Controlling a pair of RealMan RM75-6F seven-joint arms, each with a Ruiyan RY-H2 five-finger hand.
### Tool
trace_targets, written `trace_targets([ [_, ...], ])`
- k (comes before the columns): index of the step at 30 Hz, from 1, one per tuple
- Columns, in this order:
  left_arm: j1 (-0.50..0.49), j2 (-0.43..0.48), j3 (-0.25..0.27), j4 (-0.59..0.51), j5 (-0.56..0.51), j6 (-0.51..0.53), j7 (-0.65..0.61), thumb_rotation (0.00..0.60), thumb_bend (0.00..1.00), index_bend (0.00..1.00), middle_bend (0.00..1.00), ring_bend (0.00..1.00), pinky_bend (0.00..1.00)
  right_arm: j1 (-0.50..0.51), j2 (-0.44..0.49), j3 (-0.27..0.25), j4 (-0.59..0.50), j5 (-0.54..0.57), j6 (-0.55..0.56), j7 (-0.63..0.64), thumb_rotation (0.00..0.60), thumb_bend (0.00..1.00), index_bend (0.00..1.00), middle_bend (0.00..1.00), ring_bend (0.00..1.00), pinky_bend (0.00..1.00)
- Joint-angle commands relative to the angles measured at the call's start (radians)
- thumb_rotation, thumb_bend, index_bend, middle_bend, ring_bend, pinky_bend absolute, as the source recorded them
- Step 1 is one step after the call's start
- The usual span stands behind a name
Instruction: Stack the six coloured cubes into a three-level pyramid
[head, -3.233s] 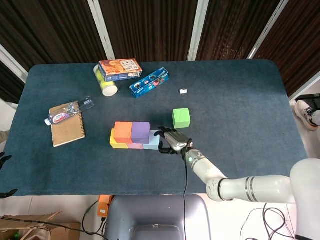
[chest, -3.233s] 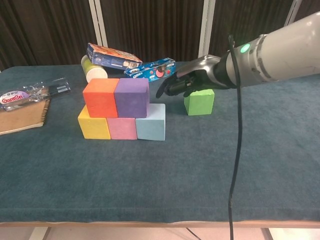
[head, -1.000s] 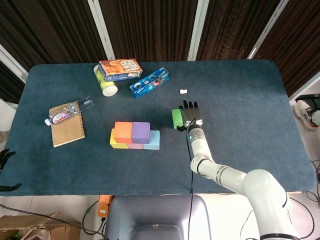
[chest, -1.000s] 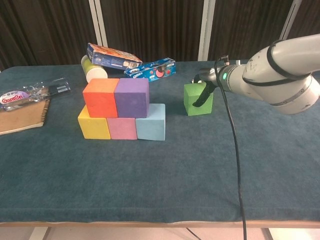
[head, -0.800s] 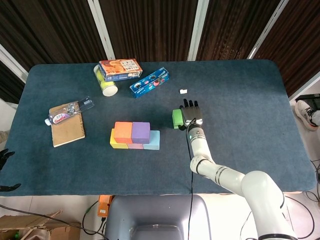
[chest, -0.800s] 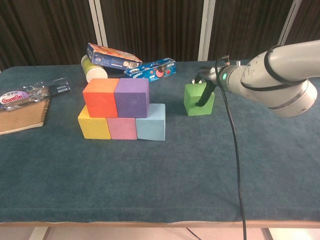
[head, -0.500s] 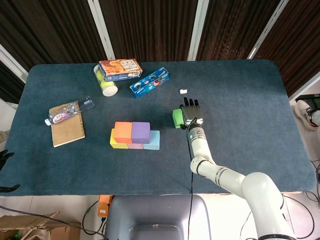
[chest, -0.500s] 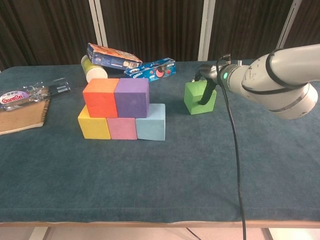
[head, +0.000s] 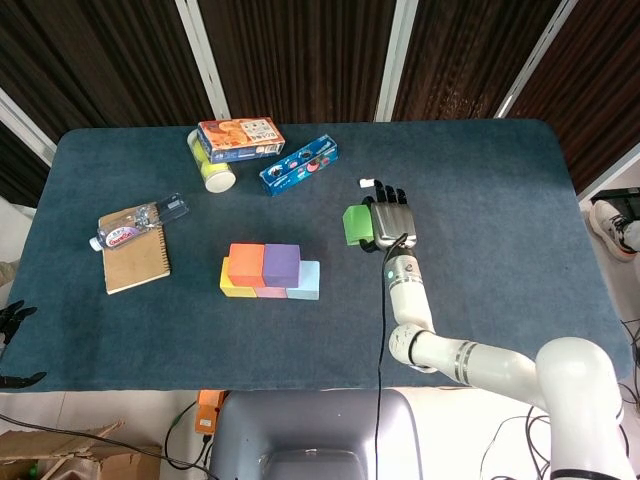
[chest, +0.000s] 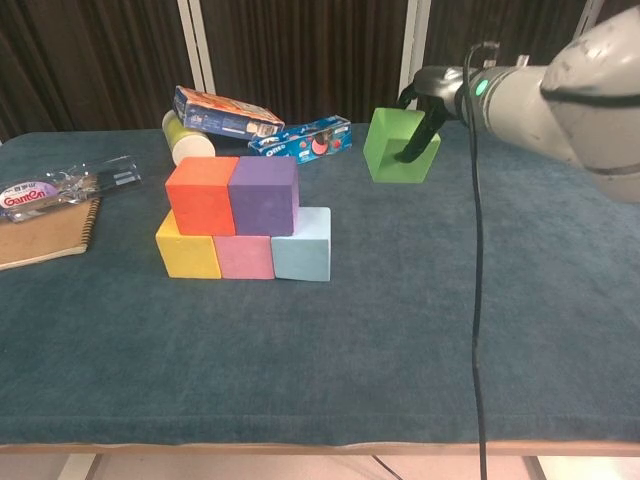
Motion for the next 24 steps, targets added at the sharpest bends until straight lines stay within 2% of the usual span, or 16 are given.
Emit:
trace_targets([
  [1,0.008,-0.002,0.005,-0.005,0.006,0.014,0.004,0.552,0.04,0.14,0.01,0.0,0.08,-0.057,0.152,0.104,-0.296,0.062,0.163,0.014,0.599,0.22,0.59,0.0,0.0,0.0],
  [5,0.016,-0.001,0.009,-0.015,0.011,0.029,0.017,0.553,0.05,0.14,0.01,0.0,0.08,-0.069,0.203,0.147,-0.459,0.09,0.222,0.028,0.6,0.22,0.63,0.03,0.0,0.0],
  [11,0.024,-0.001,0.012,-0.036,0.016,0.049,0.038,0.552,0.05,0.14,0.01,0.0,0.08,-0.015,0.219,0.192,-0.58,0.174,0.337,-0.036,0.6,0.22,0.64,0.04,0.0,0.0],
  [18,0.041,-0.039,0.013,0.009,0.019,0.085,0.075,0.551,0.05,0.14,0.01,0.0,0.08,0.116,0.158,0.246,-0.576,0.322,0.435,-0.139,0.6,0.22,0.61,0.04,0.0,0.0],
  [24,0.06,-0.059,0.01,0.033,0.016,0.124,0.094,0.55,0.06,0.14,0.01,0.0,0.08,0.22,0.074,0.301,-0.526,0.386,0.484,-0.167,0.598,0.22,0.62,0.04,0.0,0.0],
])
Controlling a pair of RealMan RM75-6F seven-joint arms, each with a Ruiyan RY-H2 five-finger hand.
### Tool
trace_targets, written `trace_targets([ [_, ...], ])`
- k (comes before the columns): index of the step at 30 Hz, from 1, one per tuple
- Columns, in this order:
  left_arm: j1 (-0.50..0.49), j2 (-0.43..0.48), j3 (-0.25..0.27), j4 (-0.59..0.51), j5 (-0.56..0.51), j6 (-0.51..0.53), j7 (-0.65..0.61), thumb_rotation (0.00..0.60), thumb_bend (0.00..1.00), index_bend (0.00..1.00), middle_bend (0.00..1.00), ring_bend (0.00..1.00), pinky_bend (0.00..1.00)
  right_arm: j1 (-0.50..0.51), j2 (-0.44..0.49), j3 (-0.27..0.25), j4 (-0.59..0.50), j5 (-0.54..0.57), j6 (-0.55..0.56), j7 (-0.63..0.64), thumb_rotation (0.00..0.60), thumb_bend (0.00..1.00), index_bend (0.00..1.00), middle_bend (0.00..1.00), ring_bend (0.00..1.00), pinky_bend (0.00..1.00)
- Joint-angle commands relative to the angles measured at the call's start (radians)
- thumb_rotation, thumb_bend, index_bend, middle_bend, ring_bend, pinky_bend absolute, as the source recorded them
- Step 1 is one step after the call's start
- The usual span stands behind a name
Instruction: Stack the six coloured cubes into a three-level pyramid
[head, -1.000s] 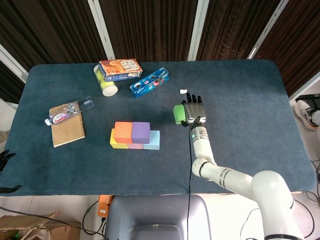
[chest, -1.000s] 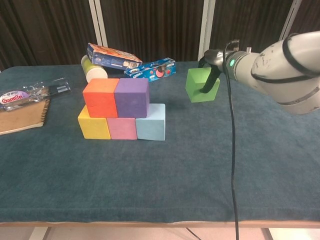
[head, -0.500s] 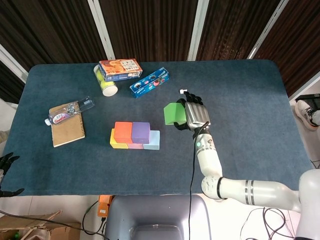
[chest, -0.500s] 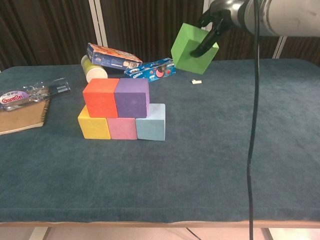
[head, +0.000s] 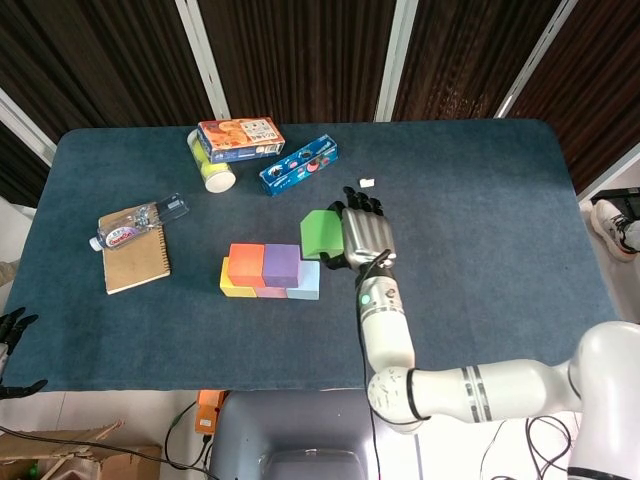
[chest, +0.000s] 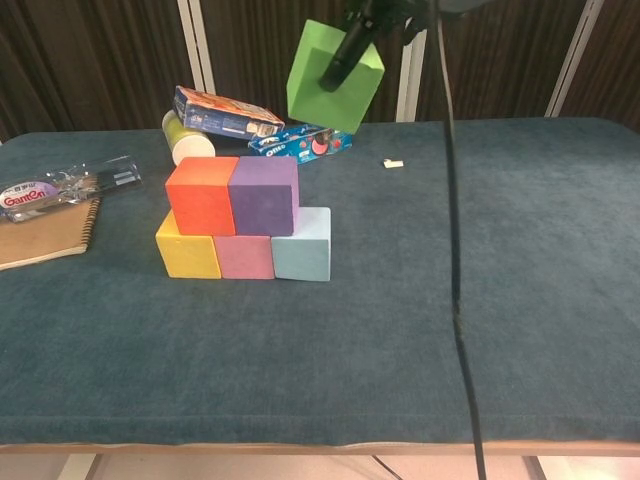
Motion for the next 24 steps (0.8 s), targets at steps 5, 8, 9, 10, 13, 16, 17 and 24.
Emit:
trace_targets([
  [5,0.015,-0.001,-0.006,0.019,-0.011,0.017,-0.01,0.553,0.06,0.14,0.01,0.0,0.08,0.158,-0.094,0.044,0.093,0.066,0.116,-0.123,0.599,0.22,0.62,0.04,0.0,0.0],
  [8,0.016,-0.002,-0.006,0.038,-0.008,0.015,-0.041,0.551,0.06,0.14,0.01,0.0,0.08,0.203,-0.122,0.069,0.127,0.1,0.146,-0.165,0.599,0.22,0.62,0.04,0.0,0.0],
  [9,0.016,-0.002,-0.005,0.045,-0.006,0.012,-0.053,0.551,0.06,0.14,0.01,0.0,0.08,0.218,-0.132,0.076,0.142,0.112,0.155,-0.181,0.599,0.22,0.62,0.04,0.0,0.0],
  [10,0.016,-0.002,-0.005,0.049,-0.004,0.01,-0.061,0.552,0.06,0.14,0.01,0.0,0.08,0.228,-0.14,0.081,0.154,0.118,0.161,-0.191,0.599,0.22,0.62,0.04,0.0,0.0],
  [13,0.018,0.002,0.0,0.062,0.003,0.009,-0.074,0.55,0.06,0.14,0.01,0.0,0.08,0.255,-0.172,0.101,0.192,0.125,0.18,-0.192,0.598,0.22,0.62,0.04,0.0,0.0],
  [16,0.021,0.002,0.003,0.073,0.007,0.01,-0.076,0.556,0.06,0.14,0.01,0.0,0.08,0.276,-0.211,0.105,0.243,0.109,0.207,-0.177,0.599,0.22,0.61,0.04,0.0,0.0],
  [17,0.022,0.002,0.004,0.075,0.008,0.01,-0.081,0.558,0.06,0.14,0.01,0.0,0.08,0.28,-0.223,0.11,0.258,0.106,0.21,-0.171,0.598,0.22,0.61,0.04,0.0,0.0],
  [24,0.041,-0.002,0.006,0.094,0.005,0.025,-0.12,0.559,0.06,0.14,0.01,0.0,0.08,0.298,-0.284,0.138,0.351,0.101,0.19,-0.173,0.599,0.22,0.6,0.04,0.0,0.0],
])
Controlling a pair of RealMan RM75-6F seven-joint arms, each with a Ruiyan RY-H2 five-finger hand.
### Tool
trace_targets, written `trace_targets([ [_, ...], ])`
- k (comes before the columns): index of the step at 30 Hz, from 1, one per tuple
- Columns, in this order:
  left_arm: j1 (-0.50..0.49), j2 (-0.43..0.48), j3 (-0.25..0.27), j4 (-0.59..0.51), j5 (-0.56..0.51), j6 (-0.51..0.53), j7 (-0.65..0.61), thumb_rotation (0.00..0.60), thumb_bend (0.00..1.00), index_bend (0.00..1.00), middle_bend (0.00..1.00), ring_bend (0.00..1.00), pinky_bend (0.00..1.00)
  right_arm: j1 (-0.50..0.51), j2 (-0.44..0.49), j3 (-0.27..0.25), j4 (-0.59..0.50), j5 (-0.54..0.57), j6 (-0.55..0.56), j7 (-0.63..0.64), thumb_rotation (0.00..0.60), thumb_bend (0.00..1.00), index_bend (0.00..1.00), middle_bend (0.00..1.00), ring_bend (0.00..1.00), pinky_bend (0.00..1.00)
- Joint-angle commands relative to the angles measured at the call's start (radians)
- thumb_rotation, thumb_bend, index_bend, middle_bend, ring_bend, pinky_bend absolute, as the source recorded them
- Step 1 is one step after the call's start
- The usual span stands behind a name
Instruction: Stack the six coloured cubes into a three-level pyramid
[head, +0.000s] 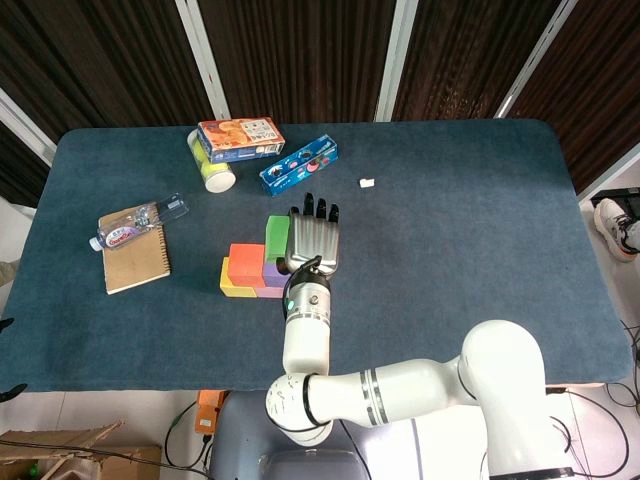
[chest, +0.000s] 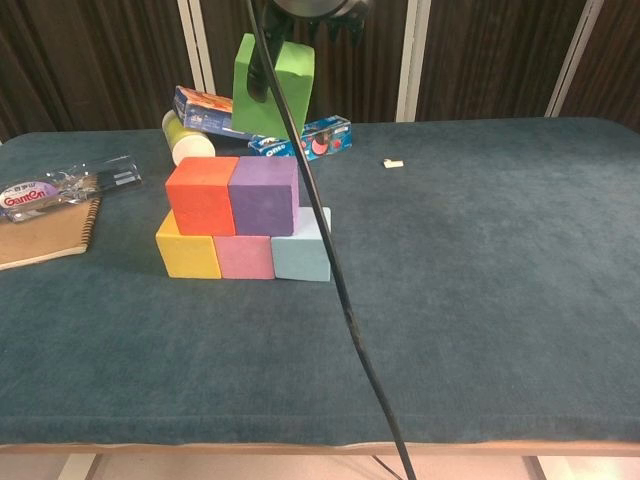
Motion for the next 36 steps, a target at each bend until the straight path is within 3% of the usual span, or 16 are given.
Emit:
trace_targets([
  [1,0.006,-0.003,0.0,0.007,-0.005,0.002,-0.012,0.559,0.06,0.14,0.01,0.0,0.08,0.004,-0.024,0.009,0.037,-0.004,-0.02,-0.007,0.599,0.22,0.6,0.04,0.0,0.0],
  [36,0.016,-0.016,-0.005,0.042,-0.008,-0.013,-0.051,0.56,0.06,0.14,0.01,0.0,0.08,-0.032,-0.111,0.047,0.145,-0.046,-0.17,-0.028,0.599,0.22,0.59,0.04,0.0,0.0],
])
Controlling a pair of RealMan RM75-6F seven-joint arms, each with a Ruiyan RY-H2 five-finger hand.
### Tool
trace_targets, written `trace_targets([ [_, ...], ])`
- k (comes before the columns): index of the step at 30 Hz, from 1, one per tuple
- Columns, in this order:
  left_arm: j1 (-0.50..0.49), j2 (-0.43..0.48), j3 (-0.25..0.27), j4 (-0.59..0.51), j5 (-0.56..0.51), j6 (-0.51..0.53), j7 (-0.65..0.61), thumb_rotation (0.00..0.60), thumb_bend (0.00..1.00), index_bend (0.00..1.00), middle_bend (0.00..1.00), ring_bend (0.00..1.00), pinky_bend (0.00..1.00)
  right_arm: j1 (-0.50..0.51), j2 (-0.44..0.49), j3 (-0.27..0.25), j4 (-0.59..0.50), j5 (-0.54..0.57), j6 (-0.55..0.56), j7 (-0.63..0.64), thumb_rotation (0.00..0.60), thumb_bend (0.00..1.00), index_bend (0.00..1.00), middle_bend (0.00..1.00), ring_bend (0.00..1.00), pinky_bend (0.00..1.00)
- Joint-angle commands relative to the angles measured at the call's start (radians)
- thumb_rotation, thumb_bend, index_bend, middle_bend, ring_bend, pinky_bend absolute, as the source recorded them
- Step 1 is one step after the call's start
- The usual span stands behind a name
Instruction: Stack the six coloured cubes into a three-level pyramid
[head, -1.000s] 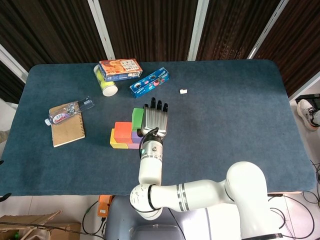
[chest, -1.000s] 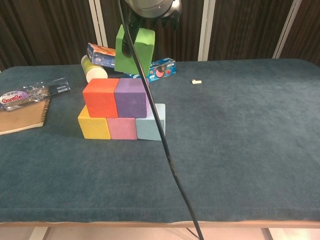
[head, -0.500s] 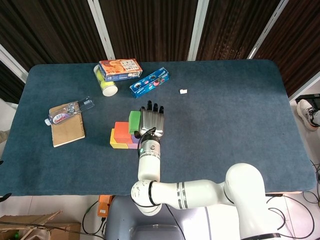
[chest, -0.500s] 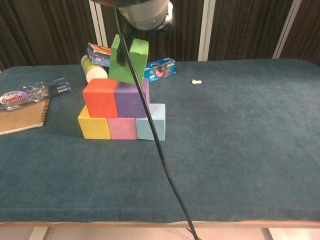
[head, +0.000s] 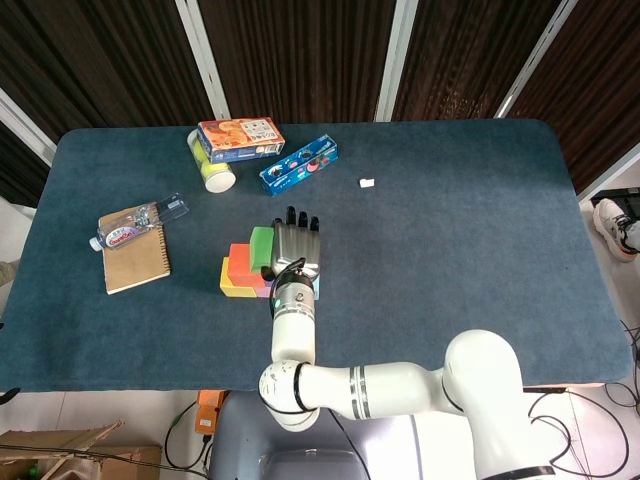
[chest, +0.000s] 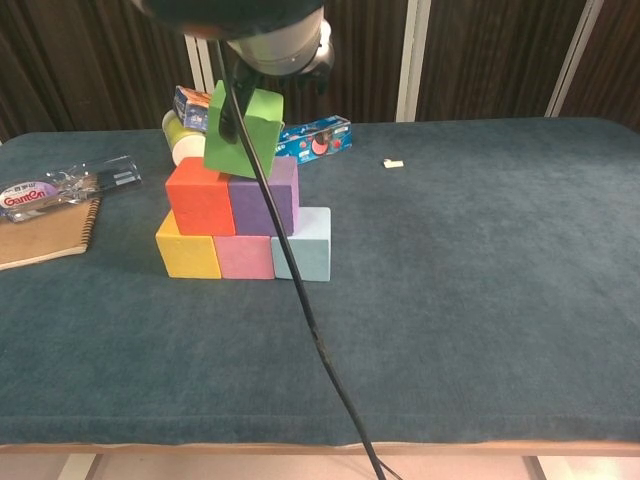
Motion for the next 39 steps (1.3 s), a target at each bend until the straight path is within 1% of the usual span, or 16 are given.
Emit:
trace_targets([
  [1,0.001,0.001,0.0,0.001,0.001,0.001,-0.002,0.561,0.06,0.14,0.01,0.0,0.08,0.0,-0.002,0.002,0.002,-0.004,-0.001,0.002,0.599,0.22,0.59,0.04,0.0,0.0],
  [13,0.002,0.0,0.001,0.013,0.001,-0.008,-0.016,0.56,0.06,0.14,0.01,0.0,0.08,0.0,-0.011,0.017,-0.003,-0.005,0.0,0.002,0.599,0.22,0.59,0.04,0.0,0.0],
  [20,0.003,0.001,0.004,0.017,0.007,-0.009,-0.022,0.558,0.06,0.14,0.01,0.0,0.08,0.001,-0.013,0.031,-0.027,-0.014,0.06,0.016,0.6,0.22,0.59,0.04,0.0,0.0],
  [26,0.004,0.0,0.004,0.02,0.011,-0.006,-0.023,0.559,0.06,0.14,0.01,0.0,0.08,0.001,-0.014,0.038,-0.024,-0.017,0.092,0.01,0.6,0.22,0.59,0.04,0.0,0.0],
  [39,0.006,-0.001,0.004,0.021,0.009,-0.009,-0.025,0.559,0.06,0.14,0.01,0.0,0.08,0.002,-0.03,0.042,-0.002,-0.018,0.07,-0.01,0.593,0.22,0.59,0.04,0.0,0.0],
])
